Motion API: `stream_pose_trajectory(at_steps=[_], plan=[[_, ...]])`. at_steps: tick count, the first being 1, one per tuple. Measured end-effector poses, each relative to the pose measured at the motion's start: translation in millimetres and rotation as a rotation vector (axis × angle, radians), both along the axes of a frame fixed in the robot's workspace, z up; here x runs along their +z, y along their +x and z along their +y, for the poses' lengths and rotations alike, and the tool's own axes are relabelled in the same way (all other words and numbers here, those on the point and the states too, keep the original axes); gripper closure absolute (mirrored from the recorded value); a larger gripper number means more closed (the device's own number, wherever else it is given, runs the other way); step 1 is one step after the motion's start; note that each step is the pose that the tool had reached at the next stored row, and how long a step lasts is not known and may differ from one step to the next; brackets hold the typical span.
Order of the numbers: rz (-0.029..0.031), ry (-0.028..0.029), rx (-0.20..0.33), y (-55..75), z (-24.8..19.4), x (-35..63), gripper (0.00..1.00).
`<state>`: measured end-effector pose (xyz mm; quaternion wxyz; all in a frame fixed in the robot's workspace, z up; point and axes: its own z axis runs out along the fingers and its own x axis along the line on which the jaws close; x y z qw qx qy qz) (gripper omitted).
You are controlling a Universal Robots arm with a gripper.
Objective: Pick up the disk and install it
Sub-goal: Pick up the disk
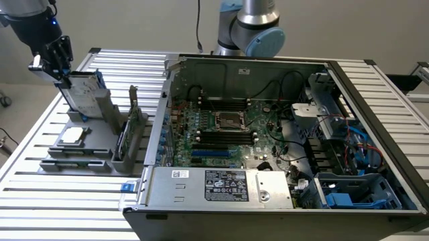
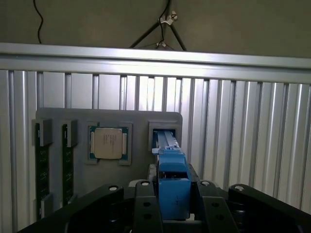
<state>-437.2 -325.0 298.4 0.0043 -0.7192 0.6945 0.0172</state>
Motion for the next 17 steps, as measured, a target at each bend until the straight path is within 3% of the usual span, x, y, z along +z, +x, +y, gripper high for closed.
stream_pose_trajectory(at_steps=[4,17], plan=[[0.0,0.0003,0.0,1.0,-0.1,13.2,0.67],[0.0,0.003,0.0,4.4,-0.9,72.3,0.67]])
